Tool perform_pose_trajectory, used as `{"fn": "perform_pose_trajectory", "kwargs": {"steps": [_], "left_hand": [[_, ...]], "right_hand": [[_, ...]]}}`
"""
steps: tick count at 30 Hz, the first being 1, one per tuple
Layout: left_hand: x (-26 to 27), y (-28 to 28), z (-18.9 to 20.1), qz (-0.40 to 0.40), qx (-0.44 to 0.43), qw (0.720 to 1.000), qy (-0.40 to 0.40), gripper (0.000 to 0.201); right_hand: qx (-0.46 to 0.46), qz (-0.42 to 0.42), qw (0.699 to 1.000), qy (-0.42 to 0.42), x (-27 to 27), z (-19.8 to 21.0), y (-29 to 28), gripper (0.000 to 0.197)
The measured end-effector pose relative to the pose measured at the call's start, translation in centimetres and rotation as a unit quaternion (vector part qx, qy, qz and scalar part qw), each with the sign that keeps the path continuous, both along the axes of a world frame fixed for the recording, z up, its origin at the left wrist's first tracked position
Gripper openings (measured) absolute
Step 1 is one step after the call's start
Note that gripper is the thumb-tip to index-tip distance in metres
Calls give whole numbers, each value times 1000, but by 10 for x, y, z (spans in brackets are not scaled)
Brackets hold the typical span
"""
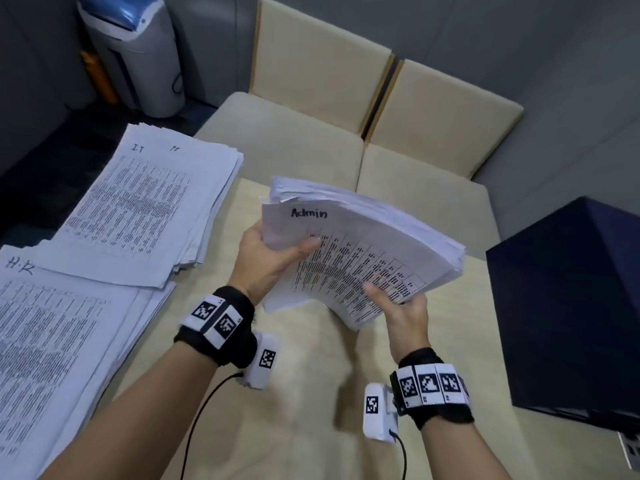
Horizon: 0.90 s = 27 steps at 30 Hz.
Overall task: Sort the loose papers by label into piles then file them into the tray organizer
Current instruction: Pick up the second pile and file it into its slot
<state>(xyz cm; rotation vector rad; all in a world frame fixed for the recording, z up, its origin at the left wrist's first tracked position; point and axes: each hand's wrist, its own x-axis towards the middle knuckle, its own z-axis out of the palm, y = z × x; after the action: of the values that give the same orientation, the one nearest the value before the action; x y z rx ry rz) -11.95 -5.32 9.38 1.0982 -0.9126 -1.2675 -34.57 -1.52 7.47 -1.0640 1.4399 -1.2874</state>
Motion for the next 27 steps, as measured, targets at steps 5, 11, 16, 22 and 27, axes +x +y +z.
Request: {"fn": "perform_pose_trajectory", "kwargs": {"steps": [5, 11, 16, 22, 27], "left_hand": [[-20, 6, 1, 26, 3, 999, 23, 28], [-17, 18, -48, 1, 21, 996, -86, 89], [-18, 12, -54, -9, 47, 991, -129, 43], [-42, 10, -21, -28, 17, 997, -67, 27], [-90, 18, -6, -32, 20, 999, 37, 20]], "right_hand": [[19, -43, 998, -39, 6, -9, -2, 28], [103, -6, 994, -30, 8, -29, 9, 52], [109, -12, 994, 29, -2, -31, 6, 34], [141, -25, 989, 39, -41, -27, 37, 17], [133, -123, 977, -115, -97, -12, 93, 13]]}}
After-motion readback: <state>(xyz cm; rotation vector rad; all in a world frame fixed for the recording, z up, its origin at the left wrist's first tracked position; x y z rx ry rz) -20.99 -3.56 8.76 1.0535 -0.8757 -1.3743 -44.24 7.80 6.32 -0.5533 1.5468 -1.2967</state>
